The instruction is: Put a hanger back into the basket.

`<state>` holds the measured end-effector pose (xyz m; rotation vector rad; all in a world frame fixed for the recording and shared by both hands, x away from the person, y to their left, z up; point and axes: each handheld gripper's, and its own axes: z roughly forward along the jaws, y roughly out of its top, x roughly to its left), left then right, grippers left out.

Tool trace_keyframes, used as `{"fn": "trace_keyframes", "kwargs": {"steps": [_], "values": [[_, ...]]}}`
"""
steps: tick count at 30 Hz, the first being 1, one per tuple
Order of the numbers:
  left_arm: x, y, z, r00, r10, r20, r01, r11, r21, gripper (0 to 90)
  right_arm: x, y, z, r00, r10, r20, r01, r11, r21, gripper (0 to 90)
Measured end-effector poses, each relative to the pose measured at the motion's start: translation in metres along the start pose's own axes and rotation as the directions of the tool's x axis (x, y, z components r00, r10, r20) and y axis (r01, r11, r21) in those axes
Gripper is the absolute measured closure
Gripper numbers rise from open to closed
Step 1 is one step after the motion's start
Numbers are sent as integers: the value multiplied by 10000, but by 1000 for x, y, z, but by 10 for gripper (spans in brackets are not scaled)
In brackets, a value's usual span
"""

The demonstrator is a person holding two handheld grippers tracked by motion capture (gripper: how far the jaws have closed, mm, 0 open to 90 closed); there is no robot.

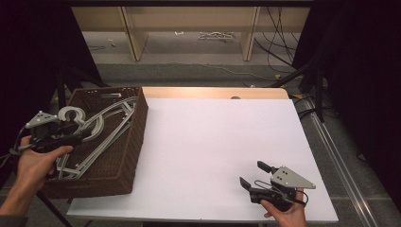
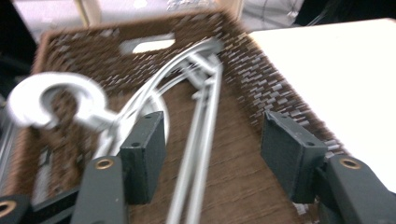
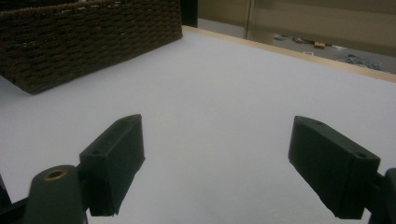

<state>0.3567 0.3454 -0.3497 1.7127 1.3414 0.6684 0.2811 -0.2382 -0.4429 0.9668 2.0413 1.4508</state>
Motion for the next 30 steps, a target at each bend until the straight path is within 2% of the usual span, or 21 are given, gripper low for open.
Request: {"fn": "trace_keyframes", "kwargs": {"steps": [2,4,5,6,9,12,15,17,20,22,26,28,30], "values": [[-17,2,-2,9991,-98,405,112,9994,-342,368,0,0,0,9999,-120,44,120,9999,-51,195],[-35,3,-4,9958,-128,910,180,9982,-564,352,0,0,0,10000,-43,-23,43,10000,-35,194],[-44,3,-5,9940,-143,1085,215,9976,-656,343,-1,0,0,9998,-189,59,189,9998,-108,194],[-53,2,-5,9924,-103,1225,193,9972,-728,330,0,0,-1,10000,-20,-15,20,10000,-17,194],[-77,0,-5,9847,-157,1735,341,9940,-1035,321,0,1,-3,9999,-46,116,45,10000,73,194],[-100,-4,-1,9727,14,2319,244,9938,-1082,312,0,1,-4,9999,-46,141,45,9999,129,194],[-115,-7,1,9646,101,2635,223,9926,-1197,301,1,0,-4,9999,-84,77,83,9999,137,195],[-126,-9,2,9574,196,2880,221,9898,-1408,294,1,1,-6,9999,-136,67,133,9992,378,195],[-138,-12,4,9518,359,3047,167,9856,-1685,282,1,1,-5,9999,-141,92,139,9995,279,195],[-147,-16,8,9426,575,3291,12,9845,-1753,269,1,0,-4,9999,-119,52,118,9998,165,195],[-162,-21,13,9303,883,3561,-187,9808,-1943,257,2,1,-4,9999,-107,44,106,9998,148,193],[-169,-23,17,9193,968,3814,-221,9805,-1954,249,2,1,-4,9999,-102,37,101,9999,139,192],[-176,-26,21,9112,912,4018,-88,9793,-2023,247,2,1,-4,10000,-83,-27,83,9998,156,191]]}}
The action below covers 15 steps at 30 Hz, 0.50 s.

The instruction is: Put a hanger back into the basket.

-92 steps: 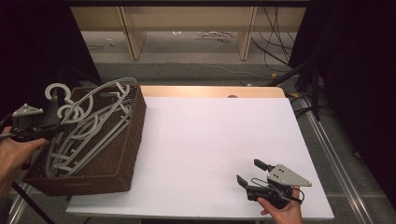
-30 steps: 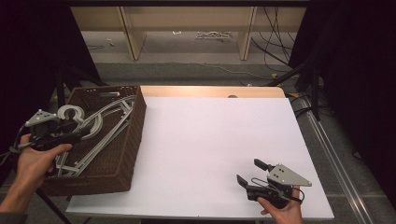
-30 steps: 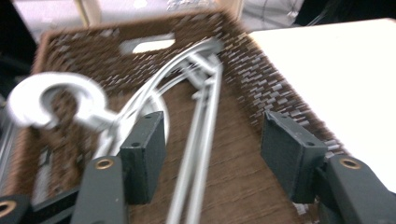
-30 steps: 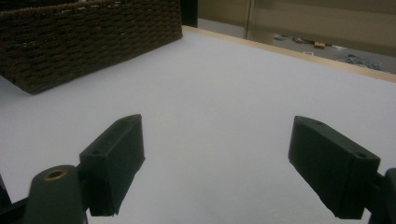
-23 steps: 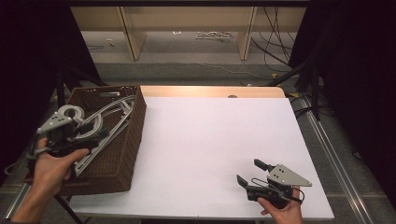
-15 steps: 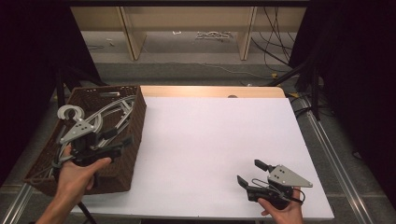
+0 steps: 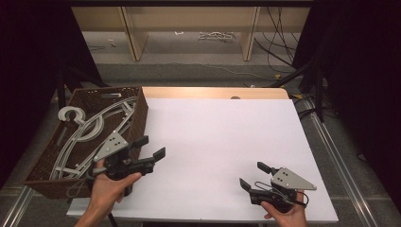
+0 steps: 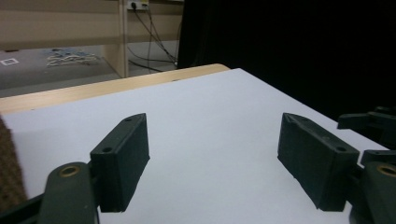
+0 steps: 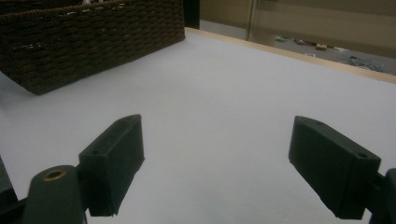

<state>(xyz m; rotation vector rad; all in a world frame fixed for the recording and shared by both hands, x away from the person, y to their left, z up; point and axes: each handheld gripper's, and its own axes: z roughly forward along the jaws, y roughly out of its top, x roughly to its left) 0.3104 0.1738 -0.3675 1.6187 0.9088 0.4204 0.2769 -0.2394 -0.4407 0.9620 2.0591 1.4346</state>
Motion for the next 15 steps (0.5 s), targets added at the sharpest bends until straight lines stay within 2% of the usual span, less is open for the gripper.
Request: {"fn": "trace_keyframes", "kwargs": {"steps": [3,4,7,9,11,15], "values": [[-6,-8,8,9998,110,182,-109,9999,-73,241,0,0,0,9999,-150,-27,149,9999,-79,189],[-9,-12,11,9993,193,309,-194,9998,15,241,1,0,0,10000,-21,16,21,10000,-67,187],[-13,-19,16,9977,400,550,-408,9991,131,236,1,0,-1,10000,-47,8,47,9999,-100,181],[-16,-23,18,9965,573,617,-581,9982,114,232,1,1,-1,9999,-110,-32,110,9999,-77,180],[-17,-26,20,9955,611,718,-626,9979,185,226,2,1,-1,10000,-26,-64,26,10000,-5,177],[-19,-33,24,9936,750,850,-776,9966,277,223,2,1,0,9998,-152,-154,150,9999,-75,175]]}}
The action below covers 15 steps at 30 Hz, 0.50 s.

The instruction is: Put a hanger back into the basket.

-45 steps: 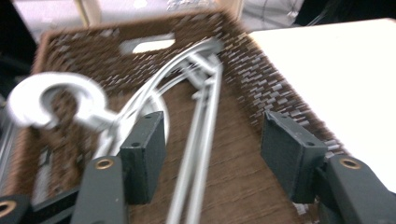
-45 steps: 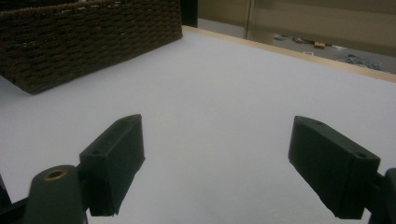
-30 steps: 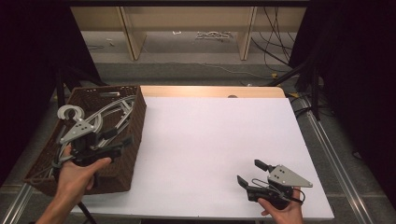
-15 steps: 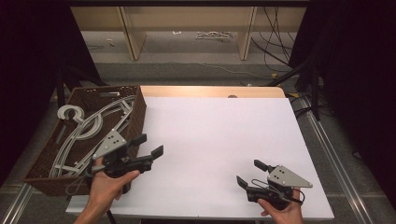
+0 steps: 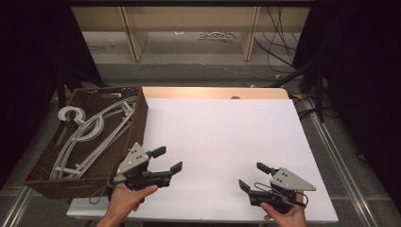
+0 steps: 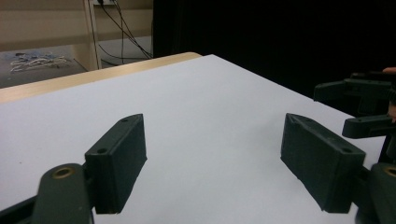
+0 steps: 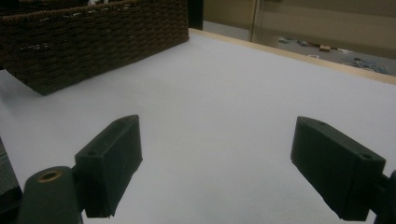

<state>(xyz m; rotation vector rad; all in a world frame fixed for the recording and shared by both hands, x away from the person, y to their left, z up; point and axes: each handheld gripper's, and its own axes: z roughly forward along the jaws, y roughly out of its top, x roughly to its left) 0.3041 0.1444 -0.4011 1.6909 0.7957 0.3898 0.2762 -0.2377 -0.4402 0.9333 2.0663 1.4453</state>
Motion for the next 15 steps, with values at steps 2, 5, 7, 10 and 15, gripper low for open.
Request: {"fn": "trace_keyframes", "kwargs": {"steps": [2,5,7,10,15], "values": [[-1,-3,1,10000,-73,5,73,10000,-26,222,0,0,0,10000,4,3,-4,10000,5,173],[-1,-9,4,9999,-45,155,45,10000,8,220,0,0,0,10000,-22,-17,21,10000,-47,171],[-1,-12,6,9998,116,177,-117,9999,46,217,1,0,-1,9999,68,78,-68,10000,-63,170],[-1,-19,8,9994,311,170,-313,9994,137,215,1,0,-1,10000,-2,66,2,10000,-80,168],[2,-29,8,9992,347,173,-350,9992,197,213,3,1,-4,9999,-112,-35,111,9999,-97,163]]}}
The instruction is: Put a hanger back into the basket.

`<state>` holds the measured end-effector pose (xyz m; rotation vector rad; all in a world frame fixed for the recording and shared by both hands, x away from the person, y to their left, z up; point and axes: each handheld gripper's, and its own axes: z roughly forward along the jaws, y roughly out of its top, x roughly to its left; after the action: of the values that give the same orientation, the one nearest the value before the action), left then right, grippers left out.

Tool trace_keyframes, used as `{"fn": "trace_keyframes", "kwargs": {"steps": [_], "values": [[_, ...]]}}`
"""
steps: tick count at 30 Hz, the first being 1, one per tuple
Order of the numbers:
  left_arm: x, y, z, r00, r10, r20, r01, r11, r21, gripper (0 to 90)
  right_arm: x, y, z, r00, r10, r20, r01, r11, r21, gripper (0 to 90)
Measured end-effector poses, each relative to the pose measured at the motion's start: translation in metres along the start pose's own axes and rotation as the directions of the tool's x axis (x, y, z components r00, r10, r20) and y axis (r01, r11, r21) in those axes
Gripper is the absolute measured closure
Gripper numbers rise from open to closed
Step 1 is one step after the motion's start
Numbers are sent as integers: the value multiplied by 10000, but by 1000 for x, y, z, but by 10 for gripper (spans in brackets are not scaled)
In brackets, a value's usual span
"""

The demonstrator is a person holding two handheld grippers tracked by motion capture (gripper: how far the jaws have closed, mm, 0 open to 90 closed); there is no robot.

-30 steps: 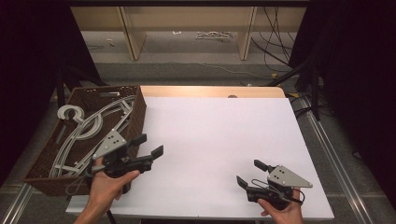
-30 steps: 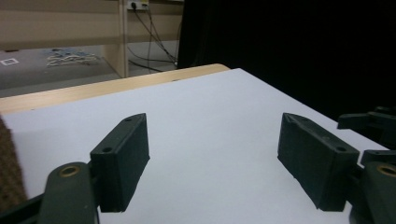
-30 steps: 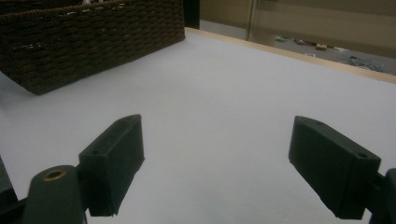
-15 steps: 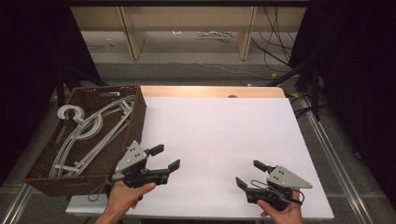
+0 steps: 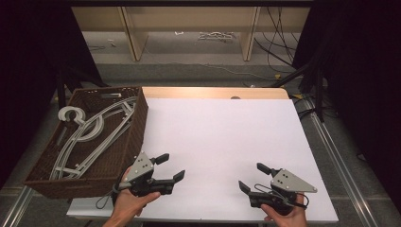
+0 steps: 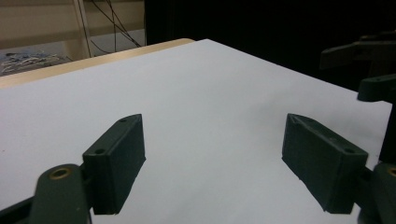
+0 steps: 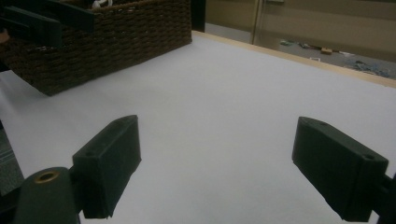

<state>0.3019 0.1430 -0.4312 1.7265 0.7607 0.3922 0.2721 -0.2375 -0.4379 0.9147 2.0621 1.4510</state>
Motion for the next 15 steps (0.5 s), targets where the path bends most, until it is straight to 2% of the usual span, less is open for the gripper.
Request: {"fn": "trace_keyframes", "kwargs": {"steps": [4,6,8,11,12,13,14,15], "values": [[1,-7,-1,9999,44,-124,-43,10000,41,211,4,-1,-2,9997,145,-189,-147,9998,-106,159],[1,-11,0,10000,16,-34,-15,9998,205,211,6,-1,-5,9998,75,-183,-74,10000,54,159],[-2,-14,2,9997,-224,-82,226,9992,327,211,8,-1,-6,9995,162,-281,-161,9999,33,159],[-3,-15,1,9997,-225,-49,226,9990,381,211,11,-2,-11,9993,235,-294,-234,9997,40,159],[-2,-15,0,10000,-63,-4,63,9993,359,212,11,-3,-12,9993,222,-298,-220,9997,39,159],[-3,-15,-1,9997,-256,-64,258,9990,353,212,13,-4,-11,9989,267,-394,-277,9993,-243,159],[-3,-15,-2,9997,-238,-32,239,9993,292,212,13,-3,-13,9995,193,-246,-197,9997,-134,159],[-5,-15,-2,9993,-359,-70,361,9990,250,211,14,-4,-13,9989,301,-365,-307,9994,-168,159]]}}
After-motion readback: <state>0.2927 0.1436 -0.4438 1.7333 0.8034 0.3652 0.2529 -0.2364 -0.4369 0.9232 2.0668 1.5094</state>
